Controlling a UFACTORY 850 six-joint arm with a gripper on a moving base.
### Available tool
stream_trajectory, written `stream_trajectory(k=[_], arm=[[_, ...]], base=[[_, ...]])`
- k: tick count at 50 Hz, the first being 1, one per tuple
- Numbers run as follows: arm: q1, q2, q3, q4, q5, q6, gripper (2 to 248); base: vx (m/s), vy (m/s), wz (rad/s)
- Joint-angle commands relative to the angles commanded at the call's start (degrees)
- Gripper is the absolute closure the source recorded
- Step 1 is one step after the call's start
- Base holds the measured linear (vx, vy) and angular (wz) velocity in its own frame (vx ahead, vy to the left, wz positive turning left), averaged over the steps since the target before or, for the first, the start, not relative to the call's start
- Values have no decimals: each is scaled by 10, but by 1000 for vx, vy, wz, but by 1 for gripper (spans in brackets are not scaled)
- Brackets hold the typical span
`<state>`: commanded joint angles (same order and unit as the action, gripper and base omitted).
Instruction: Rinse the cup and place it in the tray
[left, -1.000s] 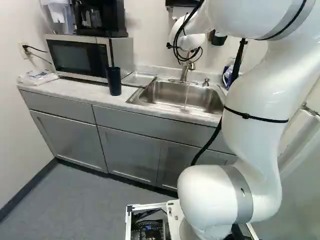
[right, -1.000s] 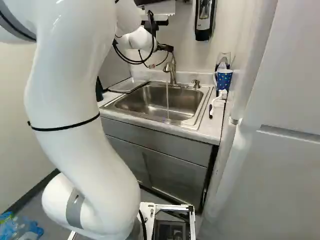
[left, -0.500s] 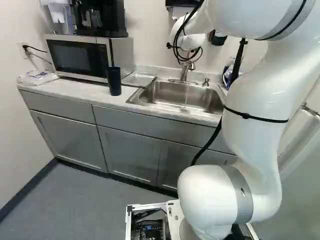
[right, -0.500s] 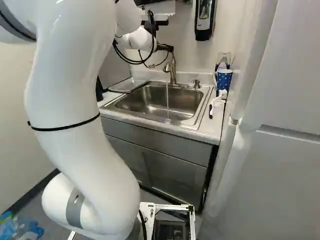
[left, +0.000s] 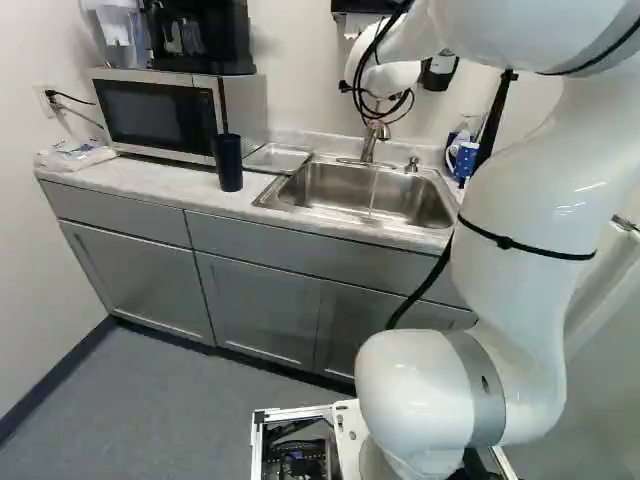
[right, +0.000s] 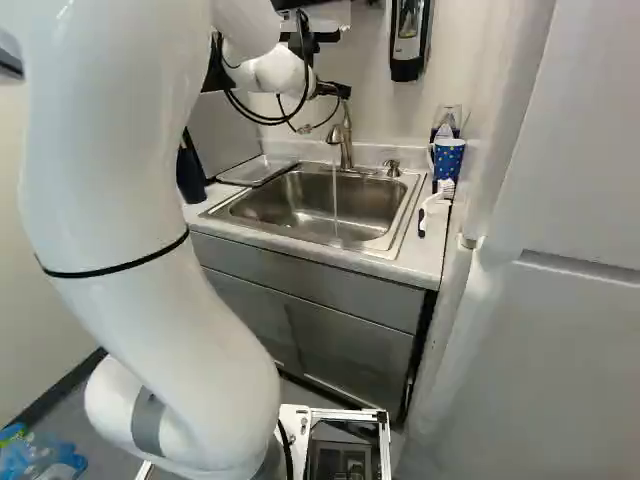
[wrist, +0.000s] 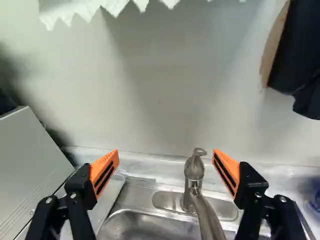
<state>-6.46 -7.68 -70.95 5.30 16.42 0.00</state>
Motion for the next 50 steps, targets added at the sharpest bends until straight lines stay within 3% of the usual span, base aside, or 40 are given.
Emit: stream_trajectory(k=[18, 50], arm=[[-18, 50, 37, 0, -38, 0, 3], [-33, 145, 130, 0, -204, 0, 3]], base=[[0, 0, 0], [0, 0, 0]])
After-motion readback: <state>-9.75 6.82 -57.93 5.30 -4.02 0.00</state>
